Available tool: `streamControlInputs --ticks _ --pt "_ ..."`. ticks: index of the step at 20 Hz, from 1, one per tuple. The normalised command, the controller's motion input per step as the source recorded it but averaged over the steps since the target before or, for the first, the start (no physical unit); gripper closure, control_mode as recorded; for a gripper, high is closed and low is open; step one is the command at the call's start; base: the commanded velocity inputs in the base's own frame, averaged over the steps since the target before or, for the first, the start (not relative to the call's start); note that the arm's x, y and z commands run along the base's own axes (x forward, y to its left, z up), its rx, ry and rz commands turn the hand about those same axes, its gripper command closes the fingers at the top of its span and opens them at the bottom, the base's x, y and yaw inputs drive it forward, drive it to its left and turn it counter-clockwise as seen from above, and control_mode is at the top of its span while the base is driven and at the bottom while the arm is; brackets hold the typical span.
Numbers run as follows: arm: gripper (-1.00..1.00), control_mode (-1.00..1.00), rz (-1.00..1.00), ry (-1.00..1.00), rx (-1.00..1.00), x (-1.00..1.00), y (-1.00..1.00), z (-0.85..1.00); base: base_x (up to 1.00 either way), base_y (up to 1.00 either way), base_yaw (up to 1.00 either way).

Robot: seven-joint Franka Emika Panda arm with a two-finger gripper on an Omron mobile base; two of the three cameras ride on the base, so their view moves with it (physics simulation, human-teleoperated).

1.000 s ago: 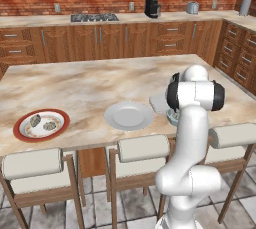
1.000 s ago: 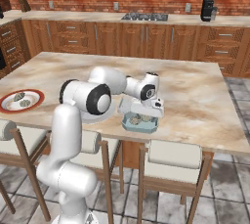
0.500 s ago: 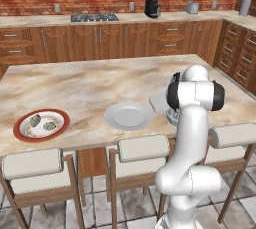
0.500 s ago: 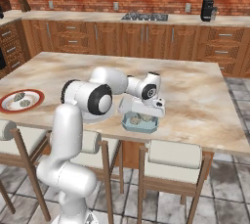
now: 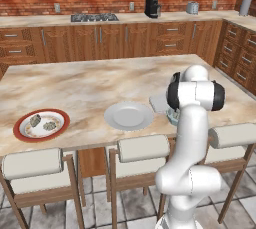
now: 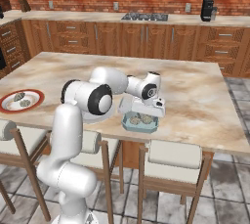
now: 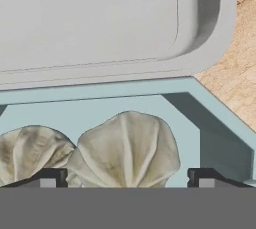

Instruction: Place two dumplings into each of the tupperware containers and then place the containers in the fridge.

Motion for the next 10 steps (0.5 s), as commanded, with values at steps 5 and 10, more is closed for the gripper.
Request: streamControlInputs --ticks 5,10 --pt "-1.00 -1.00 0.00 0.00 0.00 0.00 0.00 0.00 0.00 0.00 0.00" --pt "-1.00 -1.00 0.00 -0.01 -0.01 -0.11 0.02 0.17 0.00 0.00 0.00"
